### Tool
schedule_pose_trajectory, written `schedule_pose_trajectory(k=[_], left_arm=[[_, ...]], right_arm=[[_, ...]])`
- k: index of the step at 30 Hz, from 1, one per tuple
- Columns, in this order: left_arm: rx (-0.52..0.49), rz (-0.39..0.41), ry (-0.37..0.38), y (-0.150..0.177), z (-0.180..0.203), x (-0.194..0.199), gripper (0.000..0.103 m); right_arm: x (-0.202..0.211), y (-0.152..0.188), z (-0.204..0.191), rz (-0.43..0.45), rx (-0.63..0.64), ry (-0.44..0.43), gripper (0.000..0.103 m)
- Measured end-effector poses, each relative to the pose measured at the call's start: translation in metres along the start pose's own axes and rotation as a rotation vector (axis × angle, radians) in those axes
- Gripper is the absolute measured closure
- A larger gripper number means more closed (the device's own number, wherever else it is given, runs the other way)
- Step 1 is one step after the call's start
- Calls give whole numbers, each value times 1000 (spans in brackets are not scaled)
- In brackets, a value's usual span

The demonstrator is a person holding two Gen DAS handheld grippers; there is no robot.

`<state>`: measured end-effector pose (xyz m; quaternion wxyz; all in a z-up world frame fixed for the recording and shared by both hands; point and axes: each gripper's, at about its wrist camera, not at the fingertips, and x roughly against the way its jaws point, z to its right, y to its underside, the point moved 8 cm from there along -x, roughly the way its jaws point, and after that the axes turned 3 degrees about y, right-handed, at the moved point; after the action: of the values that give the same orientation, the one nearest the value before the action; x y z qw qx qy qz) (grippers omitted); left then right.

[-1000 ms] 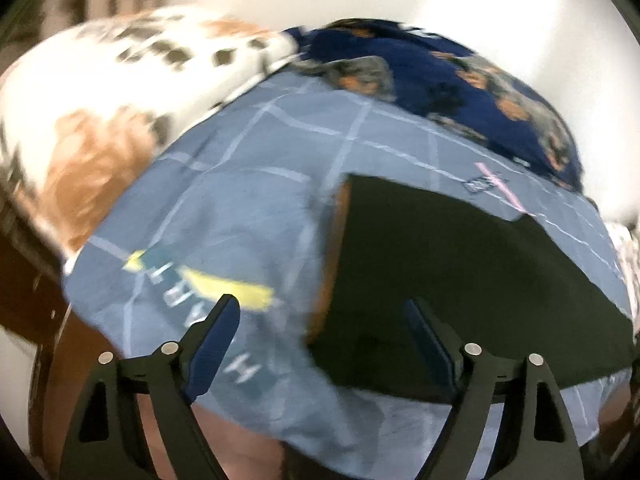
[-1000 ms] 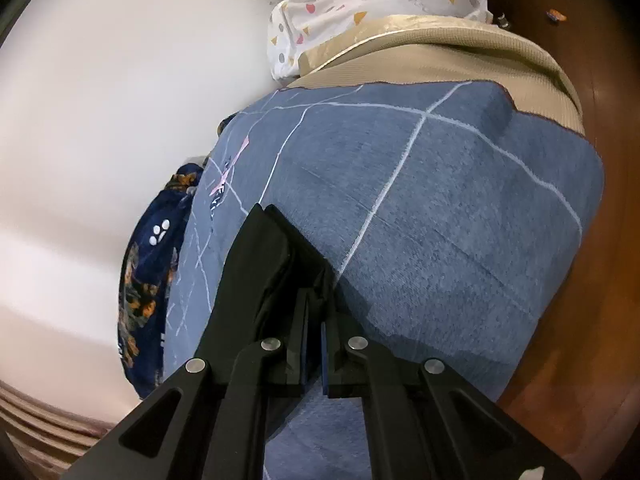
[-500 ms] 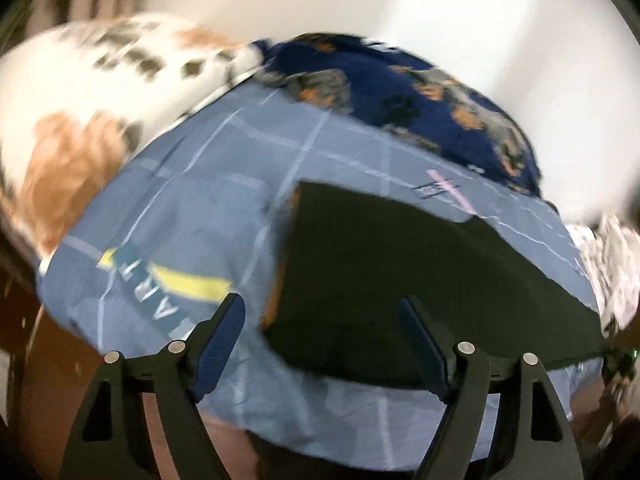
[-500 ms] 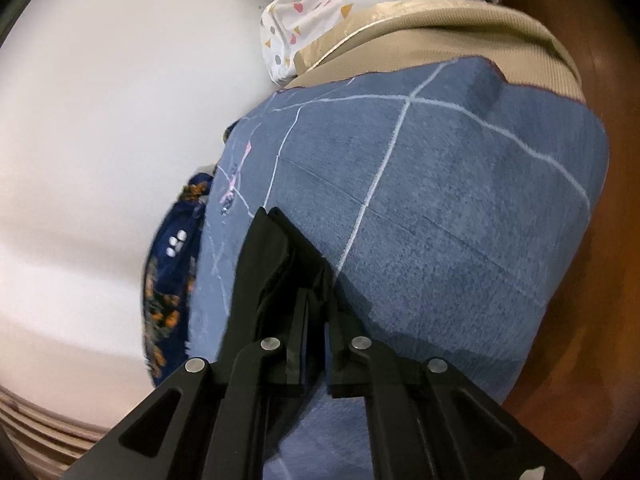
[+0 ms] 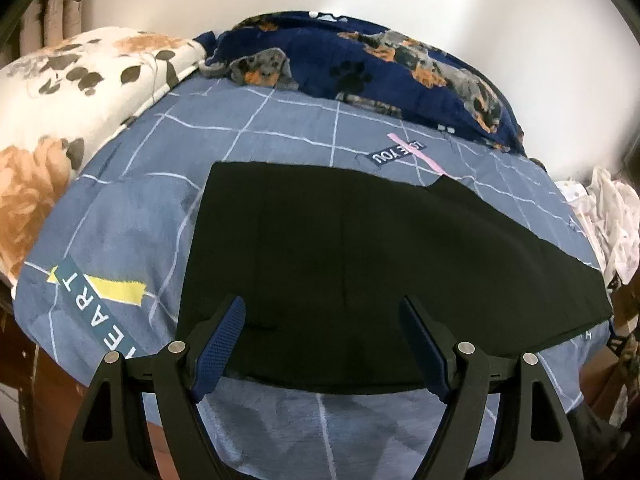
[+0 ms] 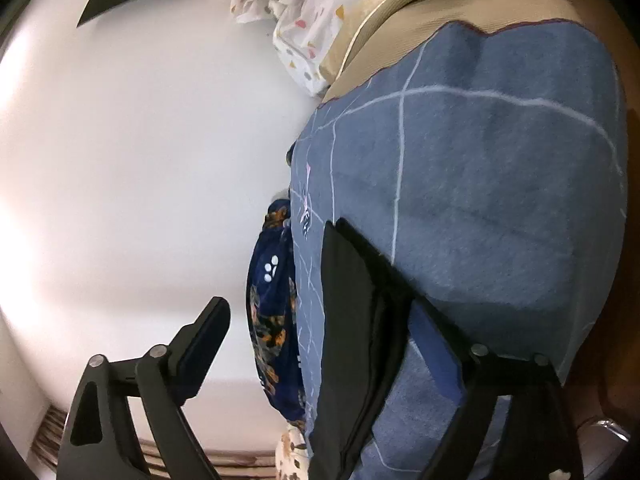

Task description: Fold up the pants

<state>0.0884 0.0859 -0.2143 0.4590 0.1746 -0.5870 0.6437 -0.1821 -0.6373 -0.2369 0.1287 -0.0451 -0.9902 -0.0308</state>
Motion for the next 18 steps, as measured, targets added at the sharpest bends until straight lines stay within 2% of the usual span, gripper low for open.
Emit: schedule_pose_trajectory(k=[3, 8, 10, 12, 13, 14, 15, 16, 18], left_arm=[[10, 7, 14, -1, 3, 3, 24], [22, 7, 42, -2, 12, 4, 24], [11, 2, 42, -1, 15, 2, 24], [-2, -4, 37, 1, 19, 0, 24], [-9, -8, 34, 2, 20, -1, 24], [-12, -12, 33, 3, 21, -2, 24], [-12, -16, 34, 5, 22, -3, 24], [-12, -21, 37, 6, 23, -4, 24], [-16, -20, 34, 8, 25, -5, 24]], right_arm=[[-6, 8, -4, -14, 38, 36, 14], [-20, 21, -17, -45, 214, 214, 19], [-28, 23, -21, -60, 243, 248, 20], [-35, 25, -21, -63, 268, 296, 40], [-40, 25, -17, -68, 270, 337, 68], [-44, 24, -9, -80, 250, 385, 89], [-46, 24, -2, -89, 222, 404, 90], [-45, 23, 1, -82, 187, 377, 91], [-43, 24, 2, -81, 195, 379, 91]])
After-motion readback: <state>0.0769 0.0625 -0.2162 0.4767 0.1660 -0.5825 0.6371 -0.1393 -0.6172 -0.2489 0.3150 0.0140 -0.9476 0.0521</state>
